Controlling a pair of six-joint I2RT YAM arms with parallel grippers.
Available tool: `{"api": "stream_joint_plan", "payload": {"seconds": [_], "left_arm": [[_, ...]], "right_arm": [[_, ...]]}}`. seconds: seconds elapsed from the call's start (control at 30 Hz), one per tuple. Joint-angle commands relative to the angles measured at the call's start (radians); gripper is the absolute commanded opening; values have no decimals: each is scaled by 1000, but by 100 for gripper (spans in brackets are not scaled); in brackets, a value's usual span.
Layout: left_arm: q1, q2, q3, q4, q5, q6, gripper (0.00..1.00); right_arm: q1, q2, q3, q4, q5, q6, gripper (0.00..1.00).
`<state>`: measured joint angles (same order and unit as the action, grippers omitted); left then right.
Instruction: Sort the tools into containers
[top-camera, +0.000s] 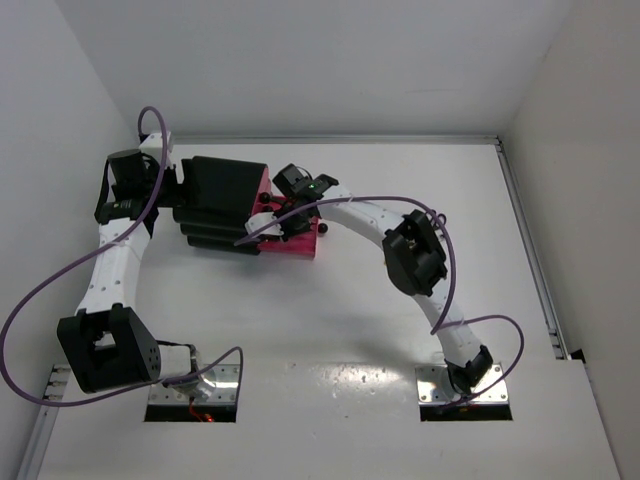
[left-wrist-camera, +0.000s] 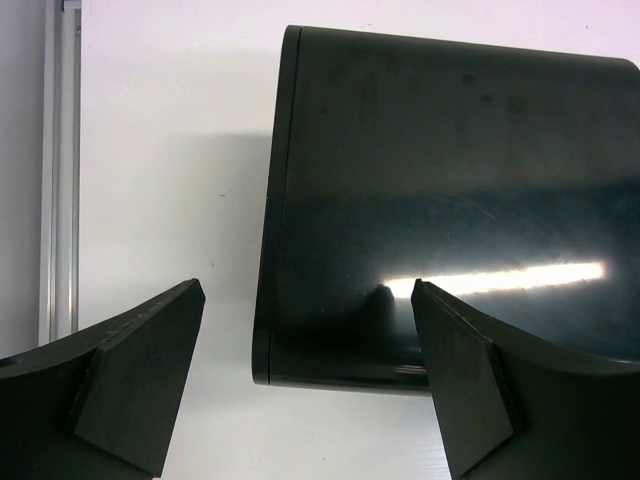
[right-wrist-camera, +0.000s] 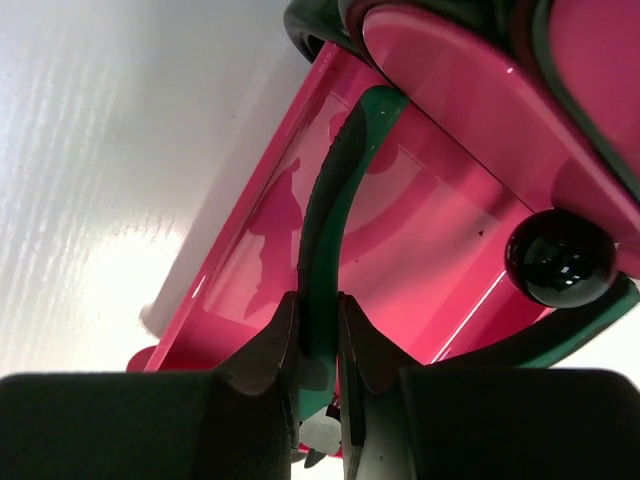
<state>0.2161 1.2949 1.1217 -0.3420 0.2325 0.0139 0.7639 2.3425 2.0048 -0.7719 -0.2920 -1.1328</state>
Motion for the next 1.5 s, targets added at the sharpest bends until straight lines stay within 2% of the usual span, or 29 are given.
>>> {"api": "stream_joint_plan", "payload": {"seconds": [0.0, 0.13, 0.23, 0.27, 0.5, 0.7, 0.8, 0.83, 0.87, 1.0, 1.1, 1.23, 1.27, 1.47], "left_arm": [[11, -2, -8, 37, 18, -9, 91], [11, -2, -8, 37, 18, -9, 91], [11, -2, -8, 37, 18, -9, 91], [11, -2, -8, 37, 18, -9, 91], [11, -2, -8, 37, 18, -9, 91], [11, -32, 58, 37, 18, -29, 91], [11, -32, 122, 23, -10, -48, 91], [11, -20, 139, -7, -54, -58, 91], [11, -20, 157, -20, -83, -58, 91], [40, -8, 170, -31, -191, -71, 91], [69, 15, 179, -58, -249, -71, 91], [140, 79, 193, -81, -226, -25, 91], [164, 98, 205, -81, -176, -3, 91], [200, 188, 184, -97, -92, 108, 91]], "right_arm": [[6, -3, 49, 51, -7, -16, 3], [-3, 6, 26, 72, -7, 4, 9], [-3, 17, 17, 106, 13, 31, 28], [-3, 17, 17, 115, 13, 31, 38], [-3, -43, -34, 218, 33, 132, 61], [-49, -196, -164, 373, 13, 319, 62], [-99, -308, -257, 478, 2, 532, 62], [-116, -336, -302, 497, 2, 597, 61], [-133, -389, -322, 513, -10, 728, 60], [-222, -500, -475, 585, -53, 1012, 60], [-285, -584, -628, 617, -44, 1160, 60], [-340, -598, -701, 593, -24, 1317, 58], [-350, -586, -710, 580, -24, 1344, 58], [-350, -511, -773, 588, -4, 1512, 55]]}}
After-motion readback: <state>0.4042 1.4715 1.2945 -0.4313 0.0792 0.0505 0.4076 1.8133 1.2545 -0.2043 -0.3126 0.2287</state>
